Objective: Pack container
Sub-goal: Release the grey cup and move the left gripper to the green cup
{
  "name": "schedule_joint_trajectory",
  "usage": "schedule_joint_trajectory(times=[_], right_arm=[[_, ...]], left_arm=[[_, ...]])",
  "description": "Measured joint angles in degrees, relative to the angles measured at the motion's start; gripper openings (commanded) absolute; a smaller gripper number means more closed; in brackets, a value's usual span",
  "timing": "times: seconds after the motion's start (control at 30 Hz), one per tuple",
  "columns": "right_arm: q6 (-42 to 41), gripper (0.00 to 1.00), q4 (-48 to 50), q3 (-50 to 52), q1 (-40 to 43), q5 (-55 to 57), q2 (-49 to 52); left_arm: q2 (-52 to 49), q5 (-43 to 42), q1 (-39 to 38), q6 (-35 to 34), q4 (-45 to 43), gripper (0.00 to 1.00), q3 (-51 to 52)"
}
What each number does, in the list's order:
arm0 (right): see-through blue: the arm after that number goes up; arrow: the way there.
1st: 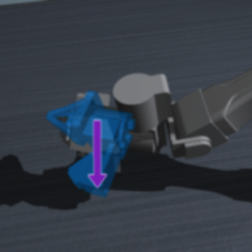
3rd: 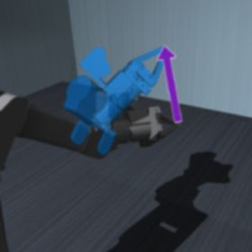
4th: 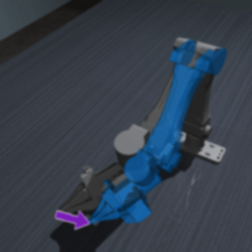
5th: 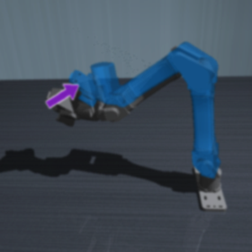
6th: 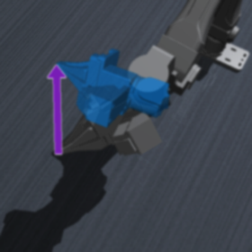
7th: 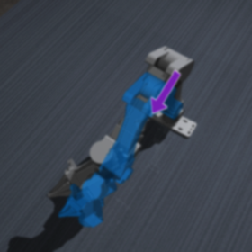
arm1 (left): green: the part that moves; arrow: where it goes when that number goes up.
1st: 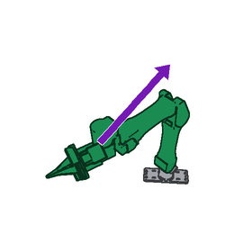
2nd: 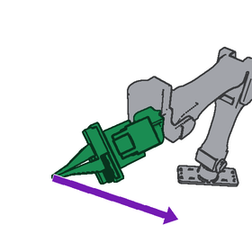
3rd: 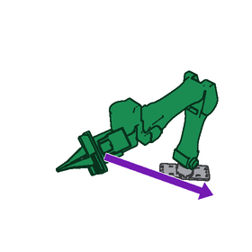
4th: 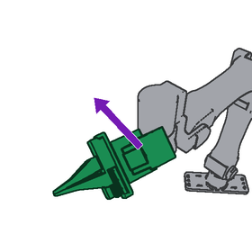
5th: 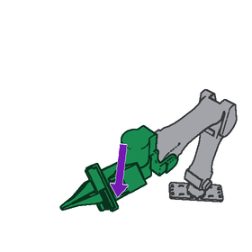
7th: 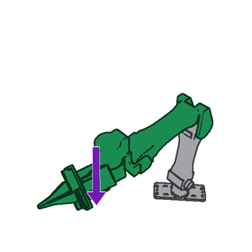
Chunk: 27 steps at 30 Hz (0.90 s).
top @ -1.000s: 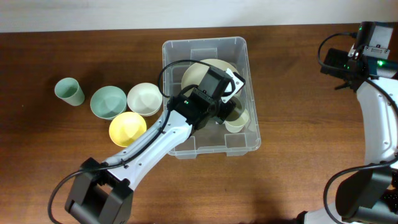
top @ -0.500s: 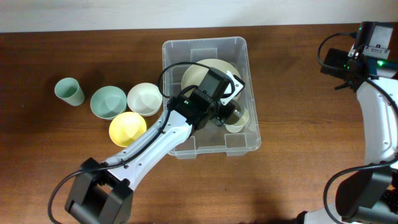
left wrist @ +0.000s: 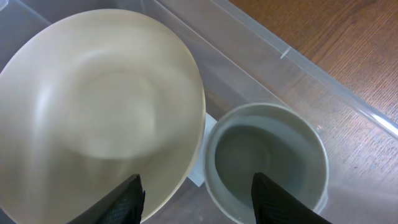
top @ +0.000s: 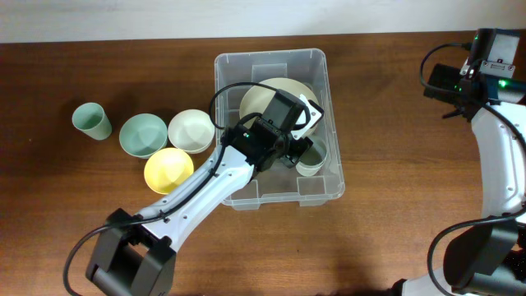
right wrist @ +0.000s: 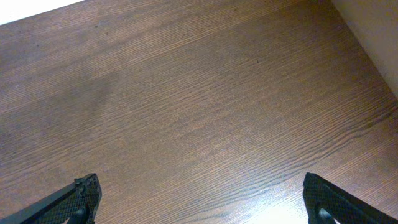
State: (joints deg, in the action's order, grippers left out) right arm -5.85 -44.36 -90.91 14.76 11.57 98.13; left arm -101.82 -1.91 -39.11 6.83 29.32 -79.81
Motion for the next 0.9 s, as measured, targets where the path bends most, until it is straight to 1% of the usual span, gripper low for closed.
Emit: schedule_joint_trajectory(times=[0.17, 0.23, 0.33, 0.57, 0.8, 0.9], right_arm=[[0.0, 0.99, 0.0, 0.0, 0.0, 0.0, 0.0], [0.0, 0.99, 0.0, 0.0, 0.0, 0.0, 0.0], [0.0, 0.99, 0.0, 0.0, 0.0, 0.0, 0.0], [0.0, 0.99, 0.0, 0.0, 0.0, 0.0, 0.0], [0.0, 0.99, 0.0, 0.0, 0.0, 0.0, 0.0], [0.0, 0.99, 0.0, 0.0, 0.0, 0.0, 0.0]], left_arm=[[0.0, 1.9, 1.5, -2.9, 1.0, 0.58, -2.8], [0.0, 2.4, 3.6, -4.5, 2.1, 0.58, -5.0], [0.6, 3.1, 9.1, -7.5, 4.7, 0.58, -8.2], [3.9, 4.1, 27.6, -14.5, 10.9, 0.58, -10.3], [4.1, 4.3, 48.9, -22.6, 17.5, 0.58, -10.4], [4.1, 4.5, 56.2, -26.6, 19.4, 0.58, -10.4]])
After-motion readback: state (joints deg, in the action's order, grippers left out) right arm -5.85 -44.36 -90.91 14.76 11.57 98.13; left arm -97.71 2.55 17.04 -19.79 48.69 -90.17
